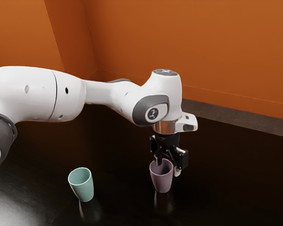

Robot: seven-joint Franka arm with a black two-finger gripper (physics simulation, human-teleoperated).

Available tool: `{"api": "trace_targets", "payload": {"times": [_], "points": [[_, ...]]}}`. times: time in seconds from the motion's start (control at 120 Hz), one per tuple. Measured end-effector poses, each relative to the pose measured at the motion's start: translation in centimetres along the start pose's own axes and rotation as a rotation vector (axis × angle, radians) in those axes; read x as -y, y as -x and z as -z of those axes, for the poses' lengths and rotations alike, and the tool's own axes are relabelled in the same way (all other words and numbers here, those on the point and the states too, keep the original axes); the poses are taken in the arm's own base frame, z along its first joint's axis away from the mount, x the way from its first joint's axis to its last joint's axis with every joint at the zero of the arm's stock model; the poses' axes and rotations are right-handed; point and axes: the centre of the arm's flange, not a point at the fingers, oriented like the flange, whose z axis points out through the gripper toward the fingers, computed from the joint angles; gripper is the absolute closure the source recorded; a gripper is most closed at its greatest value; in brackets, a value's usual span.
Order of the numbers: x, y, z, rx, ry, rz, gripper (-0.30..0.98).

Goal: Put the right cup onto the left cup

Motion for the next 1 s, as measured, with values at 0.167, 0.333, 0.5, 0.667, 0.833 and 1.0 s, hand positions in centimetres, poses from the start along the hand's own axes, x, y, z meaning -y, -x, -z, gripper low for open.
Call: {"api": "trace_targets", "payload": {"times": [0.167,0.333,0.5,0.667,0.833,1.0], "points": [[0.3,-1.4,-1.2,0.004,-0.004,0.011,0.14],[0.5,-1.7,-1.7,0.006,-0.003,0.021,0.14],[0.4,-1.8,-2.0,0.007,-0.007,0.026,0.26],[0.3,-1.8,-2.0,0.006,-0.01,0.038,0.52],[0.4,-1.8,-2.0,0.007,-0.012,0.053,0.68],[0.5,-1.7,-2.0,0.01,-0.015,0.069,0.74]]}}
